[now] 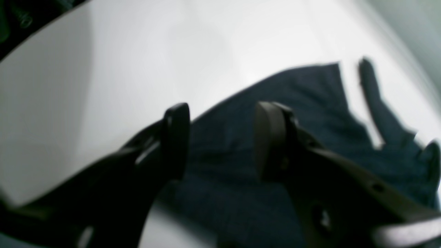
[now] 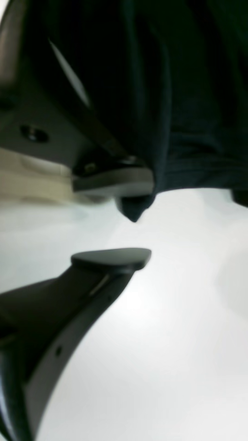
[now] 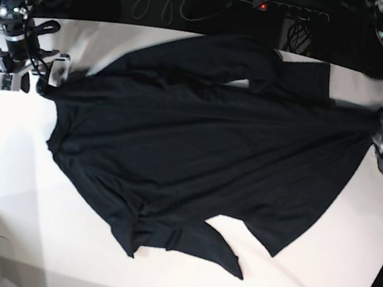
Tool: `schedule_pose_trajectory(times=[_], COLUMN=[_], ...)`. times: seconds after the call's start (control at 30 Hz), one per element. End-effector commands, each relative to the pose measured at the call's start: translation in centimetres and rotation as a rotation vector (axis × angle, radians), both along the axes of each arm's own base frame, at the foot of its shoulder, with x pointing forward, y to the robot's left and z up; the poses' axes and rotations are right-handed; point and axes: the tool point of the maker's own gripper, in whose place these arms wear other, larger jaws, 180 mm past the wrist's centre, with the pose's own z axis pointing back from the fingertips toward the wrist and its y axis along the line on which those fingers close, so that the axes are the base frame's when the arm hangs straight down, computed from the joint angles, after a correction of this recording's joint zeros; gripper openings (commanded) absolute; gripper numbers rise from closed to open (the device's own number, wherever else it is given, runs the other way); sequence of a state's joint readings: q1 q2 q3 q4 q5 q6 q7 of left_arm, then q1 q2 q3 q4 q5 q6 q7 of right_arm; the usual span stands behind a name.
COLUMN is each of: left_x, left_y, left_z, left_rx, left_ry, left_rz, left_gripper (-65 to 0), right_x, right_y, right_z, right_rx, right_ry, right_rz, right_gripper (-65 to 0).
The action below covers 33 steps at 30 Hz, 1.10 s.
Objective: Layout the t-shirt on the table in an organized manner, then fold the t-shirt properly
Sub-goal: 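Release the shirt and move both grippers to the shirt's side edges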
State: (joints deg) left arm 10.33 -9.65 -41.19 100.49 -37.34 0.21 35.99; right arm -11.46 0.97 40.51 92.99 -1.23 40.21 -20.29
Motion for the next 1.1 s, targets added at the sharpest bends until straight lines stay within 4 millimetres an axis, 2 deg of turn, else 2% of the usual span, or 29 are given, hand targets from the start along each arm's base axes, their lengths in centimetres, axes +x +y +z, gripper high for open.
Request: schedule_pose_trajectory(times=[0.0,0.07,0.13,0.33,0.43,0.57,0.67,0.77,0.83,0.9,1.07], left_x=[1.7,5.4,9.0,18.0,21.7,25.2,26.8,26.8,27.1,26.7,24.3], left_y=[0.2,-0.6,-2.1,-6.7,-8.4,-9.5,-10.8,-12.1,-13.5,-14.4,-14.1], left_z=[1.7,2.5,2.4,0.8,0.0,-1.8,-3.1,-4.6,-4.4,-5.3,-8.7], left_rx=[0.028,0.061,0.097,0.166,0.204,0.284,0.362,0.424,0.463,0.479,0.468], left_ry=[-0.054,-0.062,-0.044,0.068,0.086,0.077,0.089,0.100,0.073,0.090,0.144], left_rz=[-0.009,-0.060,-0.117,-0.258,-0.296,-0.313,-0.343,-0.376,-0.412,-0.441,-0.450], left_gripper=[-35.3,-35.3,-35.3,-35.2,-35.2,-35.2,-35.2,-35.2,-35.2,-35.2,-35.2], right_x=[0.8,0.9,1.0,0.9,0.9,0.1,-0.2,-1.0,-1.1,-1.1,-0.9], right_y=[-0.4,-0.4,-0.5,-1.3,-1.3,-2.1,-2.4,-2.6,-2.6,-2.5,-2.1], right_z=[1.5,1.6,1.7,2.4,2.4,2.2,2.3,1.9,2.2,2.4,3.1], right_rx=[-0.015,-0.016,-0.018,-0.053,-0.058,-0.063,-0.068,-0.070,-0.079,-0.083,-0.088], right_ry=[-0.054,-0.058,-0.059,-0.061,-0.060,-0.048,-0.048,-0.028,-0.031,-0.037,-0.056], right_rz=[0.001,0.001,0.002,0.011,0.012,-0.014,-0.023,-0.028,-0.027,-0.025,-0.024], right_gripper=[-39.8,-39.8,-39.8,-39.8,-39.7,-39.6,-39.5,-39.5,-39.5,-39.5,-39.5])
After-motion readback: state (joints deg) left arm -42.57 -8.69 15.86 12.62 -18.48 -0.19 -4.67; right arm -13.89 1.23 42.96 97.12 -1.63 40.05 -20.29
